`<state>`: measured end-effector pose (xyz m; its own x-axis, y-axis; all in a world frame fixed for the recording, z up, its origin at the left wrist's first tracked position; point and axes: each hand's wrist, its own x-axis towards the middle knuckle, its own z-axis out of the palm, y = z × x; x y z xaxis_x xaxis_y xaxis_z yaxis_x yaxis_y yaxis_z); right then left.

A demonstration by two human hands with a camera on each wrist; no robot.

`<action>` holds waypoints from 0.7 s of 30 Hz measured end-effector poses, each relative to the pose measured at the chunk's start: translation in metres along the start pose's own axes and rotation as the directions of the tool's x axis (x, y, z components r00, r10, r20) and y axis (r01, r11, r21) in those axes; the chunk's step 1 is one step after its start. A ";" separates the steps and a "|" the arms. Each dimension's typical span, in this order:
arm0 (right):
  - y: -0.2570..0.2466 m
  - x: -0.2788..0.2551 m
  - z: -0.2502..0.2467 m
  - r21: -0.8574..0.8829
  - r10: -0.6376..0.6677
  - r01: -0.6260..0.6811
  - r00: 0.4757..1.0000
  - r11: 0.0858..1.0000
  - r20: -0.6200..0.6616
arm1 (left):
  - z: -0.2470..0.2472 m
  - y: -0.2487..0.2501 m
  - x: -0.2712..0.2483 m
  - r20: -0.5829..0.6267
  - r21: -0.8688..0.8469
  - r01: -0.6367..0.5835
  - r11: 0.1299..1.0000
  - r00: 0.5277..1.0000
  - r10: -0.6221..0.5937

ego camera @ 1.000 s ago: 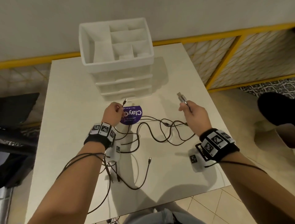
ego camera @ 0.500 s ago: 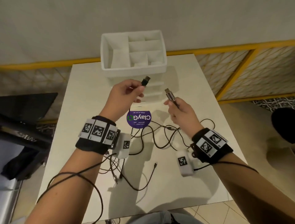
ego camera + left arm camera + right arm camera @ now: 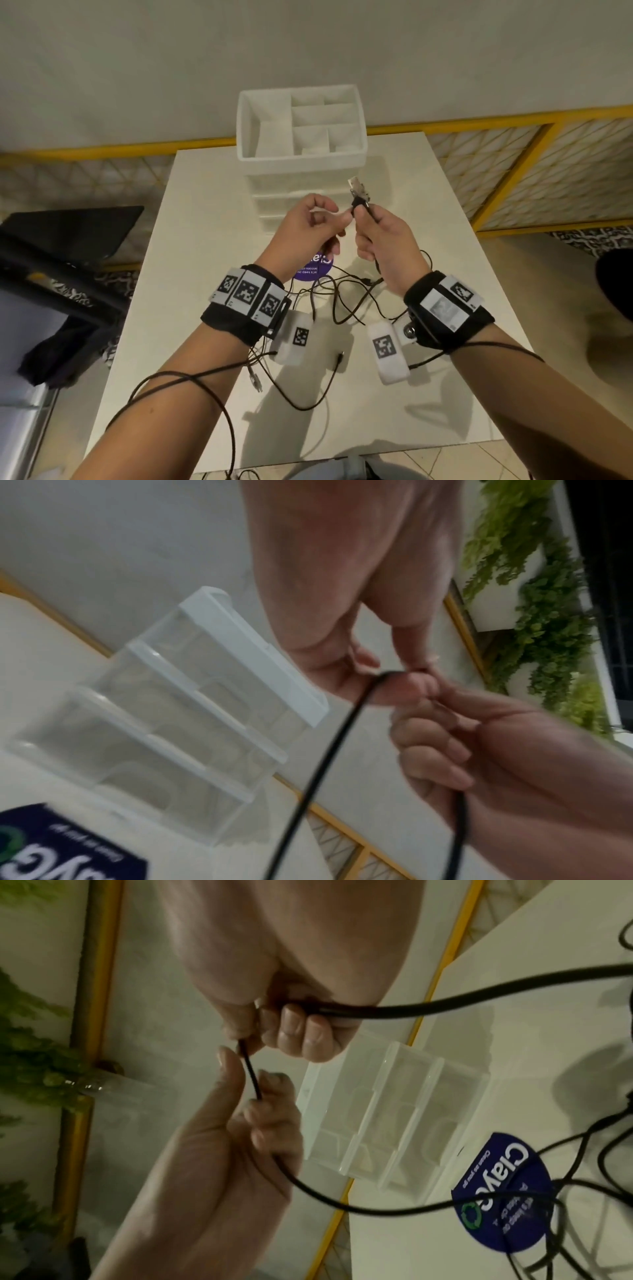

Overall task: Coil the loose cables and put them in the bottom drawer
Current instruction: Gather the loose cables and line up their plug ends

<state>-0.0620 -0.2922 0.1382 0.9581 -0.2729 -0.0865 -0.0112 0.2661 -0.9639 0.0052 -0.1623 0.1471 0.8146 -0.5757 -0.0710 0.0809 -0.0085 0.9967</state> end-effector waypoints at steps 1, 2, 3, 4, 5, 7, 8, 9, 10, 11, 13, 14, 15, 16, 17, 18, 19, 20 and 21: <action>0.001 0.000 -0.003 0.000 -0.010 0.010 1.000 1.000 -0.019 | -0.005 -0.006 -0.002 0.064 0.040 0.052 0.998 0.996 -0.055; 0.002 0.001 -0.007 0.003 -0.025 0.025 0.998 1.000 -0.055 | -0.011 -0.013 -0.005 0.119 0.109 0.095 0.990 0.987 -0.108; 0.002 0.003 -0.013 0.020 -0.041 0.043 0.994 0.999 -0.104 | -0.019 -0.023 -0.009 0.157 0.183 0.120 0.976 0.976 -0.150; 0.001 0.004 -0.021 0.063 -0.050 0.061 0.987 0.996 -0.152 | -0.028 -0.033 -0.012 0.175 0.239 0.140 0.961 0.967 -0.184; 0.000 0.006 -0.029 0.123 -0.051 0.075 0.980 0.990 -0.190 | -0.037 -0.043 -0.015 0.173 0.270 0.168 0.948 0.960 -0.219; -0.003 0.008 -0.045 0.213 -0.035 0.087 0.971 0.973 -0.235 | -0.053 -0.061 -0.020 0.105 0.277 0.235 0.932 0.956 -0.272; -0.004 0.008 -0.051 0.232 -0.024 0.086 0.966 0.969 -0.257 | -0.061 -0.067 -0.020 0.059 0.301 0.243 0.922 0.960 -0.272; -0.005 0.008 -0.056 0.237 -0.017 0.087 0.959 0.968 -0.284 | -0.069 -0.072 -0.020 0.010 0.363 0.229 0.903 0.968 -0.249; -0.006 0.006 -0.060 0.233 -0.017 0.093 0.950 0.968 -0.311 | -0.075 -0.074 -0.019 -0.028 0.435 0.200 0.878 0.977 -0.209; -0.007 0.005 -0.064 0.228 -0.021 0.102 0.943 0.968 -0.332 | -0.081 -0.075 -0.019 -0.061 0.478 0.173 0.861 0.985 -0.164; -0.008 0.003 -0.073 0.250 -0.016 0.114 0.932 0.962 -0.361 | -0.089 -0.072 -0.018 -0.118 0.472 0.147 0.869 0.988 -0.103; -0.008 0.003 -0.076 0.273 0.000 0.109 0.928 0.956 -0.372 | -0.090 -0.070 -0.017 -0.135 0.463 0.148 0.874 0.986 -0.095; -0.008 0.003 -0.078 0.282 0.023 0.093 0.924 0.955 -0.383 | -0.090 -0.068 -0.016 -0.135 0.465 0.169 0.869 0.984 -0.119; -0.006 0.002 -0.080 0.272 0.047 0.066 0.919 0.960 -0.391 | -0.088 -0.067 -0.015 -0.112 0.474 0.210 0.855 0.978 -0.178; -0.003 0.002 -0.081 0.240 0.063 0.036 0.918 0.970 -0.391 | -0.085 -0.067 -0.014 -0.067 0.482 0.257 0.837 0.964 -0.257; 0.000 0.000 -0.082 0.194 0.065 0.011 0.922 0.981 -0.381 | -0.080 -0.070 -0.013 -0.019 0.503 0.296 0.812 0.943 -0.332; 0.004 -0.002 -0.081 0.140 0.054 -0.003 0.931 0.990 -0.361 | -0.075 -0.076 -0.010 0.018 0.559 0.314 0.767 0.921 -0.390; 0.008 -0.004 -0.081 0.091 0.041 -0.011 0.940 0.996 -0.340 | -0.069 -0.083 -0.006 0.033 0.653 0.296 0.697 0.908 -0.417; 0.011 -0.007 -0.081 0.057 0.037 -0.020 0.945 0.998 -0.324 | -0.062 -0.091 -0.002 0.031 0.759 0.245 0.603 0.912 -0.409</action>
<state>-0.0916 -0.3623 0.1080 0.8125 -0.5479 -0.1993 -0.0136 0.3239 -0.9460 0.0322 -0.1095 0.0543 0.6921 -0.5468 -0.4712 -0.1879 -0.7668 0.6137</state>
